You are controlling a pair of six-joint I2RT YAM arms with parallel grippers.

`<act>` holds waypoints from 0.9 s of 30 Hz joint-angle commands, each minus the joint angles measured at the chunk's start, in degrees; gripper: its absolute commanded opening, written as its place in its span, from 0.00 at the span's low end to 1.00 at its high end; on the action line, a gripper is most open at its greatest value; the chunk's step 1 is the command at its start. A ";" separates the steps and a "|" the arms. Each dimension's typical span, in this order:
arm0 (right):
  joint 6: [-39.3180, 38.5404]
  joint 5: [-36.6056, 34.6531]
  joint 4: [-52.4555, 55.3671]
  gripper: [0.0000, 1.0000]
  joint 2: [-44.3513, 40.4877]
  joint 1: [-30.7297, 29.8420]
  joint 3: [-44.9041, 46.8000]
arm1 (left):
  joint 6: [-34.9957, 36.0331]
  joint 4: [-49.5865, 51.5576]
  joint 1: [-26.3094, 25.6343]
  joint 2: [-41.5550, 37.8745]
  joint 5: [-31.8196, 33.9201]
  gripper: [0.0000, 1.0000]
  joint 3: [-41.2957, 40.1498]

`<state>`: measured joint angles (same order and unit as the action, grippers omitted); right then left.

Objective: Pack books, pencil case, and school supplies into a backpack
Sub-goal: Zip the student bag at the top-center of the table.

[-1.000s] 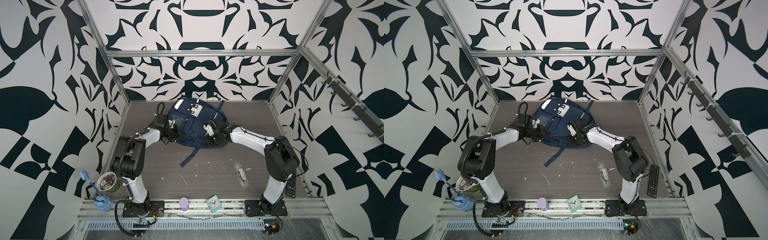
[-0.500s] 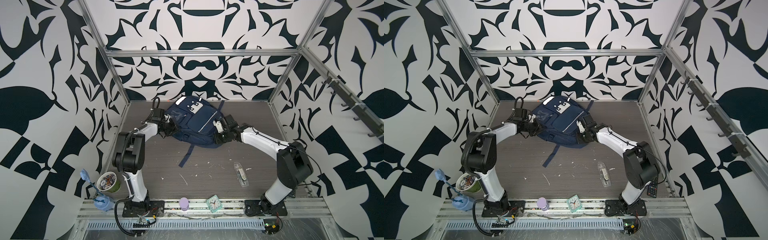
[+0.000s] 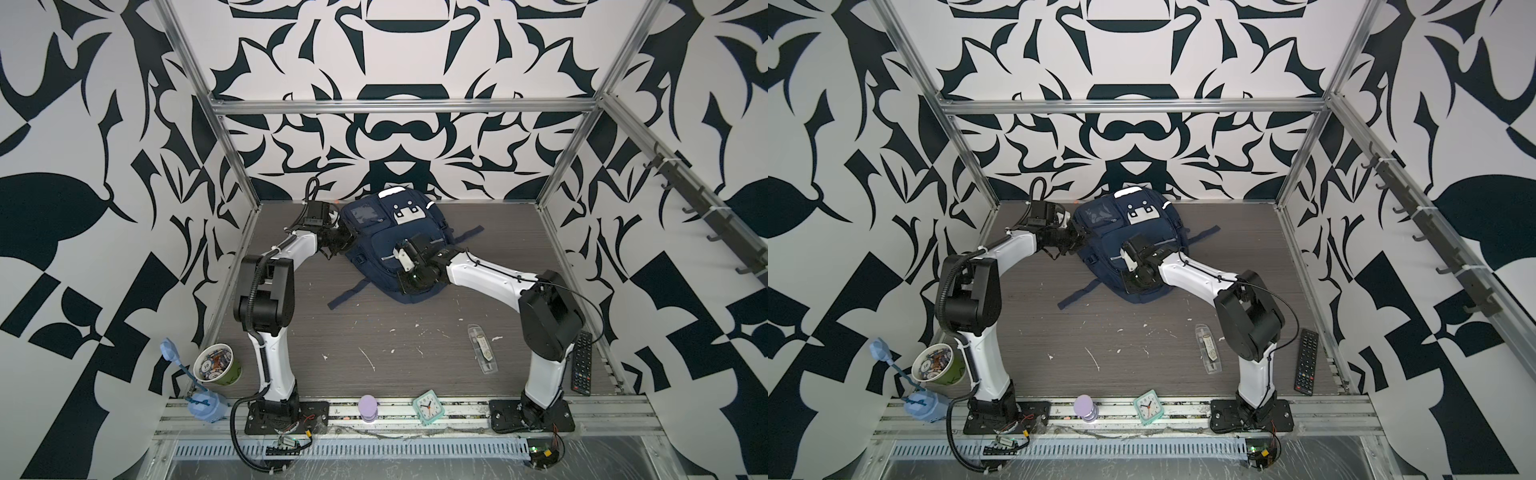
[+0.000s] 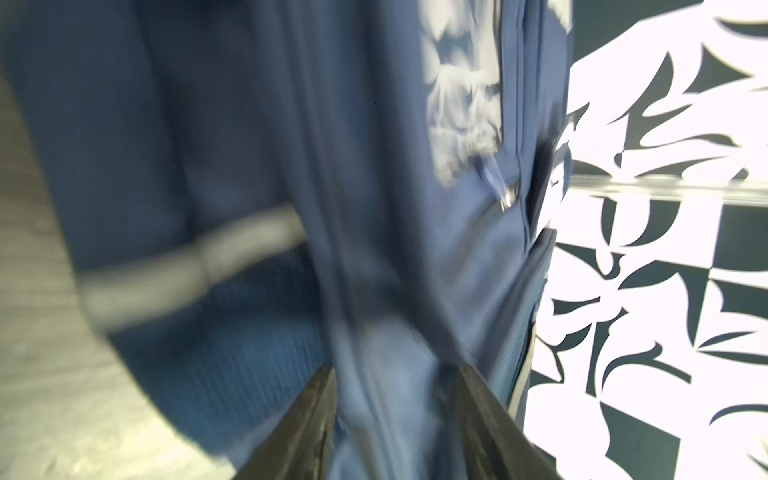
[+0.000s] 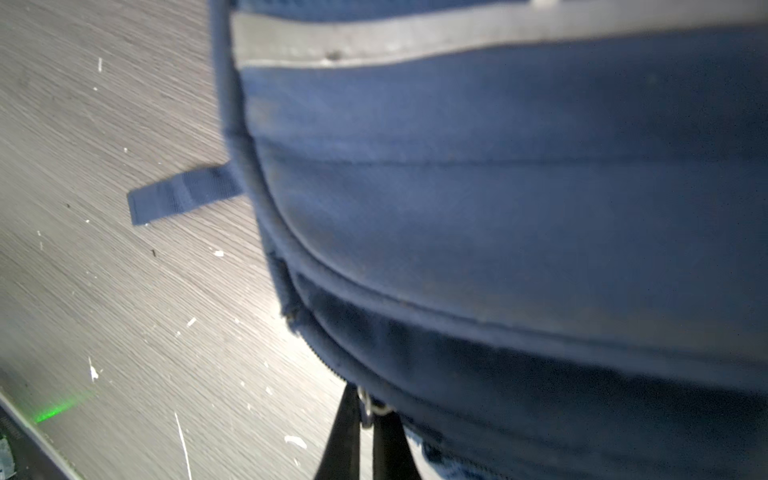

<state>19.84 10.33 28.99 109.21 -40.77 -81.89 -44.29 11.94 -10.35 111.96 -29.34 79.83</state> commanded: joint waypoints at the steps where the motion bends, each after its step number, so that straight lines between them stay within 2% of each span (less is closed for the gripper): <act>1: 1.34 2.41 -0.05 0.00 0.41 -0.87 -4.23 | 2.26 2.08 -1.12 -6.13 0.15 0.52 -4.83; 6: 1.35 3.46 0.44 0.00 3.29 -2.53 -8.69 | 3.11 2.07 -2.35 -12.71 0.42 0.53 -13.24; 10: 1.70 4.37 0.77 0.00 5.33 -3.16 -11.90 | 2.51 1.38 -4.48 -14.97 0.34 0.52 -17.32; 20: 2.16 5.81 2.04 0.00 7.26 -4.65 -16.37 | 0.17 -3.15 -7.14 -12.06 0.52 0.50 -18.53; 23: 1.94 5.63 2.51 0.00 6.78 -4.93 -16.18 | 0.15 -3.33 -7.18 -10.95 0.45 0.43 -17.74; 27: 1.57 4.82 2.31 0.00 5.04 -4.92 -14.29 | 0.35 -3.18 -7.14 -10.67 0.65 0.27 -17.24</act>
<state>21.89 13.78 32.36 118.43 -44.40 -95.50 -44.16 9.02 -17.54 100.05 -29.65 61.08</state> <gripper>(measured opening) 0.087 0.291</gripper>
